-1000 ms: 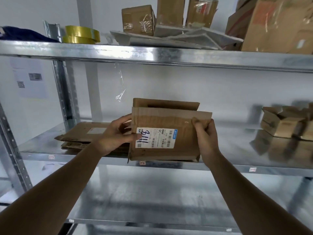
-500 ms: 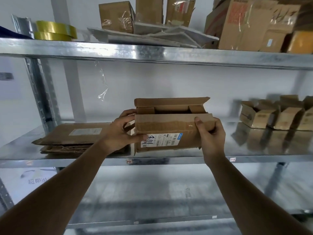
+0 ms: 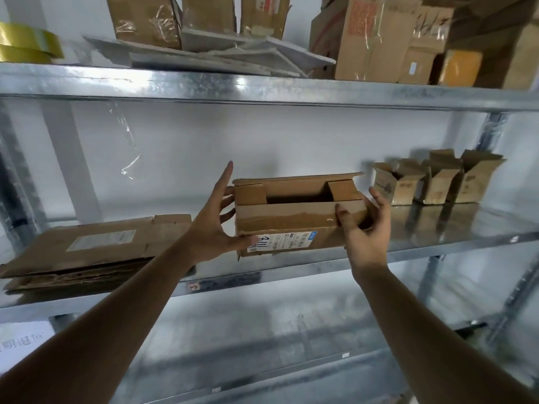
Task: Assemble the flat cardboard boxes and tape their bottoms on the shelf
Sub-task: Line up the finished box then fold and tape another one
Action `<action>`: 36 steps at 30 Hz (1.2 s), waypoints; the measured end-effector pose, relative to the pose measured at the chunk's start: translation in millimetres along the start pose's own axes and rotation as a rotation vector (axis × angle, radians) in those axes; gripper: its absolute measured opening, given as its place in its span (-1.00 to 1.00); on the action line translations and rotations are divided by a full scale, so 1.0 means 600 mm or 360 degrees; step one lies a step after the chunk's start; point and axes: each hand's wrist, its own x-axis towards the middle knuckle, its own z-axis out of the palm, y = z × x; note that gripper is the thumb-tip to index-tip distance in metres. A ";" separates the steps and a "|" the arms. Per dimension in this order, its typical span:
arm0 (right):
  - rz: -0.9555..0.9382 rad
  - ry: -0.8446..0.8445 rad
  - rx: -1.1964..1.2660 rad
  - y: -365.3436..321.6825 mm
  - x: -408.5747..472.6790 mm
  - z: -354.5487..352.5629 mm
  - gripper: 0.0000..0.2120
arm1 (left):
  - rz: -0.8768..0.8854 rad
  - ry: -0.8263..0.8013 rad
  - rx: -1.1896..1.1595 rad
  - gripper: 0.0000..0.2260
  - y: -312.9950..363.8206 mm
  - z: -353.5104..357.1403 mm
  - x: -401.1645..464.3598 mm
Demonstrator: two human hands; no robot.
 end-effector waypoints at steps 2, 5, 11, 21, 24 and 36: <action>-0.0025 0.0016 0.0001 0.002 0.005 -0.012 -0.40 | 0.0036 -0.0032 0.0062 0.09 -0.004 0.011 0.007; -0.0033 0.0029 0.0031 0.006 0.015 -0.029 -0.40 | 0.0167 -0.0035 0.0136 -0.20 -0.008 0.029 0.018; -0.0093 0.0040 -0.0040 0.028 0.066 -0.077 -0.62 | 0.0260 -0.0041 0.0146 -0.42 0.002 0.087 0.057; 0.0045 0.0058 -0.0190 0.074 0.219 -0.187 -0.86 | 0.0110 -0.0030 0.0049 -0.49 0.005 0.242 0.160; 0.0043 0.0013 -0.0337 0.087 0.248 -0.216 -0.82 | 0.0084 0.0025 0.0029 -0.51 0.002 0.281 0.184; -0.0201 -0.0173 -0.0666 0.142 0.343 -0.226 -0.54 | -0.0209 0.0255 -0.0074 -0.60 -0.009 0.330 0.262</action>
